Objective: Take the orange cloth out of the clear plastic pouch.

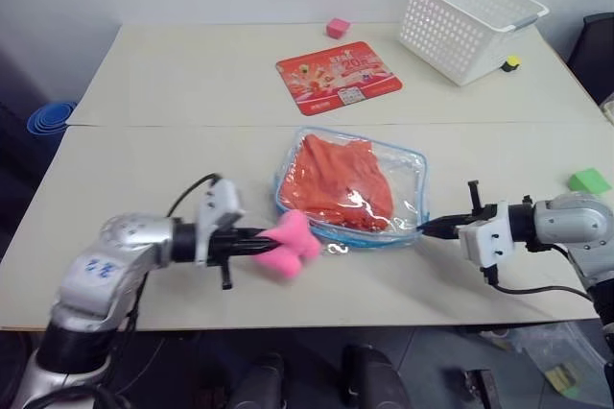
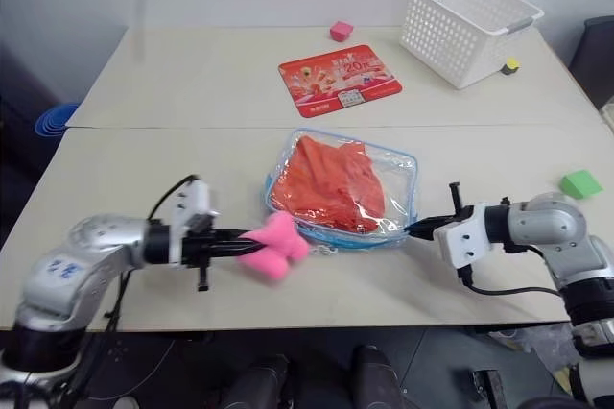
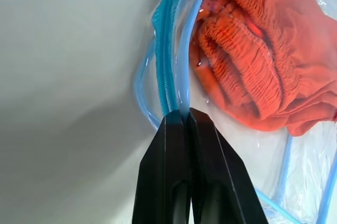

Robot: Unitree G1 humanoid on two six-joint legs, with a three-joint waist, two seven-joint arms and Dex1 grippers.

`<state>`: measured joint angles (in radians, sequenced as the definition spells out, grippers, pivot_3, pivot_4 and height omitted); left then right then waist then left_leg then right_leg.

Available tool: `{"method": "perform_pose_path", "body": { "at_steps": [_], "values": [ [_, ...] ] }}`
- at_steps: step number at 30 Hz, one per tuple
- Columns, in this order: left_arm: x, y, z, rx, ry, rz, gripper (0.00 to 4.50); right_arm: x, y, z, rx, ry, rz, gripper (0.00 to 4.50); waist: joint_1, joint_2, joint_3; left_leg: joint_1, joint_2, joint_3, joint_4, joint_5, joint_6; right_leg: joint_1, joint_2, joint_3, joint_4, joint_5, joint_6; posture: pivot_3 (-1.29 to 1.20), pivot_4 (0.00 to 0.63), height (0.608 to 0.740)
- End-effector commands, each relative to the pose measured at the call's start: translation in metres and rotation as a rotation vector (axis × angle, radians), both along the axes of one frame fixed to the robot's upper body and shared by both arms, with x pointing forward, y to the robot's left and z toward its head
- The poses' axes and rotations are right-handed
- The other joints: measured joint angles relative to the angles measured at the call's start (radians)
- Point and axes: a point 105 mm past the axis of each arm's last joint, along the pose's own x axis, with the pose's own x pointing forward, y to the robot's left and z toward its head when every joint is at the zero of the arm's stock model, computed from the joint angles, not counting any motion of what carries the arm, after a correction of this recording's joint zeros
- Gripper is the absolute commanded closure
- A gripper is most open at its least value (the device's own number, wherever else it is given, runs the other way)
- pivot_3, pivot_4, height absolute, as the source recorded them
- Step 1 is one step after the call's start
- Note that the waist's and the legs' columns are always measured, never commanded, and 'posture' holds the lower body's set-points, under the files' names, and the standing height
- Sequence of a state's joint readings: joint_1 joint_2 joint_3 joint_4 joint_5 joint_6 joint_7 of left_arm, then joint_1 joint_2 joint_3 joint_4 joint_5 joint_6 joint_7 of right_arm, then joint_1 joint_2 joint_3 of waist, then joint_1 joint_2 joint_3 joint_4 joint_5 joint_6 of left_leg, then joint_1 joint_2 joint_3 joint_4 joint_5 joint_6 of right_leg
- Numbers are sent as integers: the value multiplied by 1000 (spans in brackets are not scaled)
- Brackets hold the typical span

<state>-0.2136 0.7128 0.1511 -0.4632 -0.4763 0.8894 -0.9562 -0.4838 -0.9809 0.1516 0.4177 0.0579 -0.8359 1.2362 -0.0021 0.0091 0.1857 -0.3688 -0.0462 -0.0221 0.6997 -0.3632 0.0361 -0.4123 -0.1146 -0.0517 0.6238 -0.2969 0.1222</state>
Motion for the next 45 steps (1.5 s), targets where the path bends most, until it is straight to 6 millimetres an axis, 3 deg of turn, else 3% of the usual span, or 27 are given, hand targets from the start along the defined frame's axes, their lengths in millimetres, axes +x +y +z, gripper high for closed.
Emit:
{"method": "perform_pose_path", "body": {
  "at_steps": [1, 4, 7, 15, 19, 20, 22, 25, 29, 34, 36, 39, 42, 45],
  "values": [
    [-6, 32, 23, -6, -50, 131, 4500, 0, -10, 12, -15, -34, -4, 4480, 1, 0, 0, 1, 0, 0, 0, 0, 0, 0, 0, 0, -1, 0, 0, 0, 150, 740],
    [-11, 56, 27, 3, -46, 219, 4500, 3, -11, 15, -8, -37, -11, 4480, 0, 0, 0, 1, 0, 0, 0, 0, -1, 1, 0, 0, -2, 0, -1, 0, 150, 740],
    [-11, 64, 28, 12, -56, 246, 4500, 5, -8, 14, -8, -32, -3, 4480, 1, 0, 0, 1, 0, 0, 0, -1, -1, 1, 0, 0, -2, 0, -1, 0, 150, 740],
    [19, 102, 36, 40, -138, 399, 4500, 8, -9, 16, -32, -35, 2, 4480, -2, 1, 0, 1, 0, 0, 0, -1, -2, 0, 0, -1, -2, -1, -1, 0, 150, 740],
    [24, 106, 32, 33, -128, 407, 4500, 9, -8, 16, -32, -34, 2, 4480, -3, 1, 0, 1, 0, 0, -1, -1, -2, 0, 0, -1, -1, -1, -1, 0, 150, 740],
    [23, 98, 28, 22, -116, 383, 4500, 9, -6, 16, -19, -20, -7, 4480, -3, 1, 0, 1, 0, 0, -1, -1, -2, 0, 0, -1, 0, -1, -1, 0, 150, 740],
    [22, 84, 21, -1, -89, 341, 4500, 9, -4, 14, 0, 15, -29, 4046, -2, 1, 0, 1, 0, 0, -1, -1, -2, 0, 0, -1, 0, -1, -1, 0, 150, 740],
    [18, 68, 24, -84, -70, 290, 3583, 5, -5, 12, 11, 68, -50, 3166, -1, 1, 0, 1, 0, 0, 0, -1, -2, 0, 0, -1, 1, -1, -1, 0, 150, 740],
    [9, 60, 25, -69, -82, 238, 2231, -1, -13, 5, 21, 97, -97, 1693, 0, 1, 0, 1, 0, 0, 0, -1, -2, 0, 0, -1, 1, -1, -1, 0, 150, 740],
    [9, 77, 25, 51, -119, 271, 706, -21, -33, 1, 62, 150, -211, 15, 4, 1, 0, 0, 1, -1, -1, -1, -2, 0, 0, -1, 1, -1, -1, 0, 150, 740],
    [17, 79, 39, 86, -170, 274, 62, -24, -37, 6, 107, 157, -263, 0, 7, 1, 0, 1, 0, -1, 0, -1, -2, 1, 0, -1, -1, -1, -1, 0, 150, 740],
    [26, 61, 76, 111, -288, 180, 62, -31, -39, 12, 198, 199, -355, 0, 17, 0, 0, 1, 0, -1, 1, -1, -2, 1, 0, -1, -2, -1, -1, 0, 150, 740],
    [28, 27, 102, 152, -419, 9, 62, -40, -34, 24, 367, 289, -445, 0, 23, 2, 0, 1, 0, 0, 0, -1, -2, 1, 0, -1, 0, 0, -1, 0, 150, 740],
    [30, -14, 98, 216, -516, -185, 62, -50, -16, 36, 563, 442, -510, 0, 27, 3, -1, 1, 0, 0, -1, -1, -2, 1, 0, -1, 1, 0, -1, 0, 150, 740]
  ]
}}
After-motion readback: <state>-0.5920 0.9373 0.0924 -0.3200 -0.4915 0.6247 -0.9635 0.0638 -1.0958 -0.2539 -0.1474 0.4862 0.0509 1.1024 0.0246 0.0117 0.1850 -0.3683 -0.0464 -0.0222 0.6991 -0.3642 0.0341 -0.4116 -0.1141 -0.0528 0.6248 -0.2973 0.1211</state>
